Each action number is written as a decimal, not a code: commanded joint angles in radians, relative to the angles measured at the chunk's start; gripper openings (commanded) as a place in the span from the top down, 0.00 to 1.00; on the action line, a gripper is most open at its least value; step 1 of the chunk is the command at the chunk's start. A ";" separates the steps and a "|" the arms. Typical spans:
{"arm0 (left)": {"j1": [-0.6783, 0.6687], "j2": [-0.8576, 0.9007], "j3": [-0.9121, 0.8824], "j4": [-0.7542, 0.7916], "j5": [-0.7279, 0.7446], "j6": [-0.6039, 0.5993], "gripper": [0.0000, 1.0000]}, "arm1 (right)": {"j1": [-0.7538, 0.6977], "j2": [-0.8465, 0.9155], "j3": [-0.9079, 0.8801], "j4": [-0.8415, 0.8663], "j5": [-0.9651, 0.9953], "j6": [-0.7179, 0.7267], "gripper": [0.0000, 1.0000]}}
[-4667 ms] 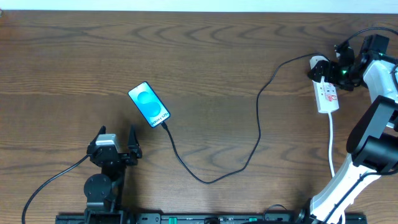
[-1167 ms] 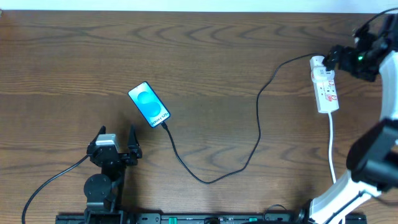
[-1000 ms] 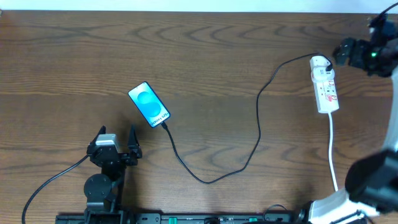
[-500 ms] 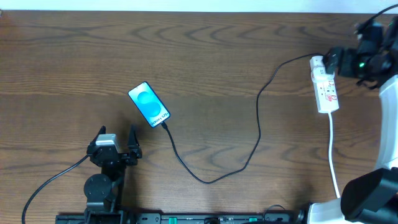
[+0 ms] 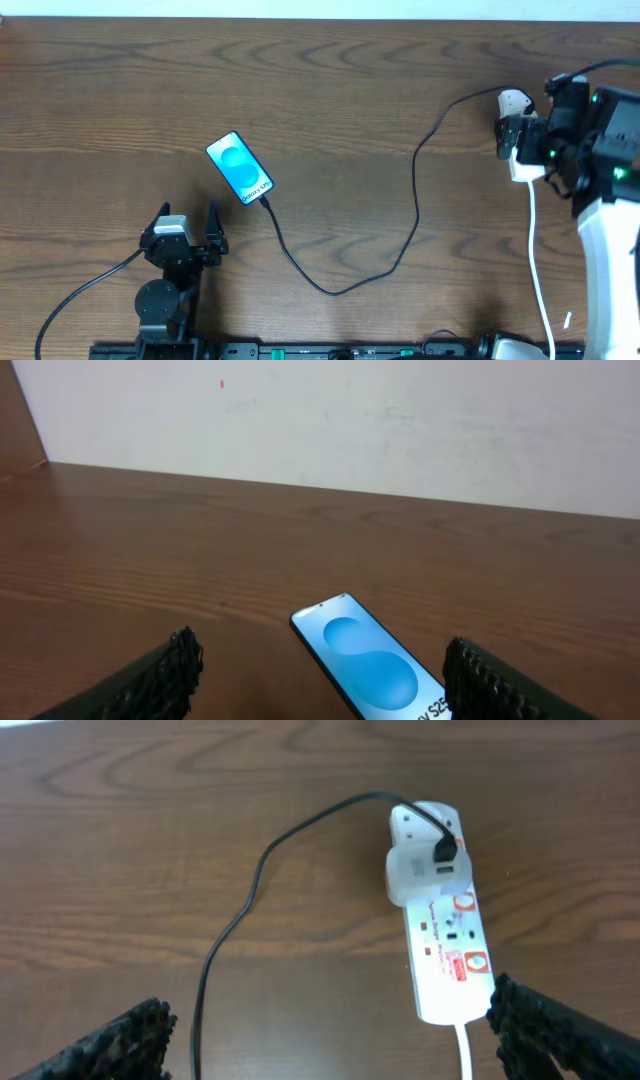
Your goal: Plug charger to phone and switch on socket
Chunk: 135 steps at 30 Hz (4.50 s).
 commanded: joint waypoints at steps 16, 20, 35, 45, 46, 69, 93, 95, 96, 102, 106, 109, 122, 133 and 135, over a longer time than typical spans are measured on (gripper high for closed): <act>0.004 -0.006 -0.016 -0.041 -0.010 0.006 0.21 | 0.011 -0.435 -0.488 0.282 -0.227 0.039 0.09; 0.004 -0.006 -0.016 -0.042 -0.010 0.006 0.21 | 0.011 -0.518 -0.550 0.281 -0.272 0.089 0.09; 0.004 -0.006 -0.016 -0.042 -0.010 0.006 0.21 | 0.011 -0.561 -0.581 0.196 -0.268 0.123 0.01; 0.004 -0.006 -0.016 -0.041 -0.010 0.006 0.21 | 0.011 -0.561 -0.581 0.041 -0.185 0.123 0.01; 0.004 -0.006 -0.016 -0.042 -0.010 0.006 0.21 | 0.011 -0.561 -0.581 0.042 -0.182 0.123 0.01; 0.004 -0.006 -0.016 -0.042 -0.010 0.006 0.21 | 0.275 -0.788 -0.669 0.305 0.166 0.116 0.01; 0.004 -0.006 -0.016 -0.041 -0.010 0.006 0.21 | 0.275 -1.146 -1.062 0.544 0.206 0.115 0.01; 0.004 -0.006 -0.016 -0.042 -0.010 0.006 0.21 | 0.275 -1.169 -1.076 0.537 0.208 0.115 0.01; 0.004 -0.006 -0.016 -0.042 -0.010 0.006 0.21 | 0.275 -1.181 -1.082 0.530 0.211 0.115 0.01; 0.004 -0.006 -0.016 -0.041 -0.010 0.006 0.21 | 0.275 -1.235 -1.104 0.519 0.229 0.114 0.01; 0.004 -0.006 -0.016 -0.041 -0.010 0.006 0.21 | 0.275 -1.267 -1.104 0.518 0.233 0.093 0.01; 0.004 -0.006 -0.016 -0.041 -0.010 0.006 0.21 | 0.275 -1.296 -1.104 0.519 0.240 0.084 0.01; 0.004 -0.006 -0.016 -0.041 -0.010 0.006 0.21 | 0.276 -1.295 -1.104 0.518 0.256 0.081 0.01; 0.004 -0.006 -0.016 -0.042 -0.010 0.006 0.21 | 0.276 -1.295 -1.104 0.519 0.259 0.062 0.01; 0.004 -0.006 -0.016 -0.041 -0.010 0.006 0.21 | 0.276 -1.295 -1.104 0.519 0.255 0.063 0.01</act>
